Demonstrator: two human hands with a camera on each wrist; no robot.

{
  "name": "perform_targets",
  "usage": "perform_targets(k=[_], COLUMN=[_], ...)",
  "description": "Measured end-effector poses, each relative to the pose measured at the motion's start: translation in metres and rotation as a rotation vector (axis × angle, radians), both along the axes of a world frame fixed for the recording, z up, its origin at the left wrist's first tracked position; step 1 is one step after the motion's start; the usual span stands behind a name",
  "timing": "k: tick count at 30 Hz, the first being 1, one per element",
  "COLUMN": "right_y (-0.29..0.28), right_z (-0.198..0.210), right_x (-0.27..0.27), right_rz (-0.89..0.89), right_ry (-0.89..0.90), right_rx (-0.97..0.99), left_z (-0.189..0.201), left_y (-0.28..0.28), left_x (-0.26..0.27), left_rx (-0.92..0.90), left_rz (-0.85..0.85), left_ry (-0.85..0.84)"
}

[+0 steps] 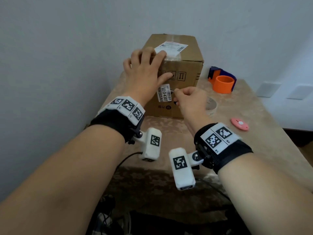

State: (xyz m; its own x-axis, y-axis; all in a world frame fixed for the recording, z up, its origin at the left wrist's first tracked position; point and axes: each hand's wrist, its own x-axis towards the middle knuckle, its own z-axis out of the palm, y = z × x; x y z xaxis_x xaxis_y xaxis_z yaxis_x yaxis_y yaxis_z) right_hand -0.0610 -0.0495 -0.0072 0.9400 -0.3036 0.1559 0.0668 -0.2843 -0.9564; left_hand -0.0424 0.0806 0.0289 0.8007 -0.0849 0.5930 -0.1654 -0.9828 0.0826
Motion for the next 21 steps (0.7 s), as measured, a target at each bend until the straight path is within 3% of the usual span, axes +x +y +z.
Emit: perform_targets(k=[10,16,19,21], right_y=[-0.021,-0.034,-0.030,-0.027], right_z=[-0.012,0.019,0.029,0.031], right_x=[0.003,-0.004,-0.003,-0.001], right_rz=[0.033,-0.009,-0.055,-0.008], right_ry=[0.031,-0.265,-0.437,-0.451], right_rx=[-0.215,-0.357,-0.514,-0.571], left_z=[-0.012,-0.006,0.002,0.003], left_y=[0.010,0.009,0.000,-0.007], left_x=[0.016,0.012,0.015,0.019], left_rx=[0.109,0.236,0.134,0.050], left_rz=[-0.039,-0.060,-0.122,-0.131], left_ry=[-0.042,-0.004,-0.050,-0.090])
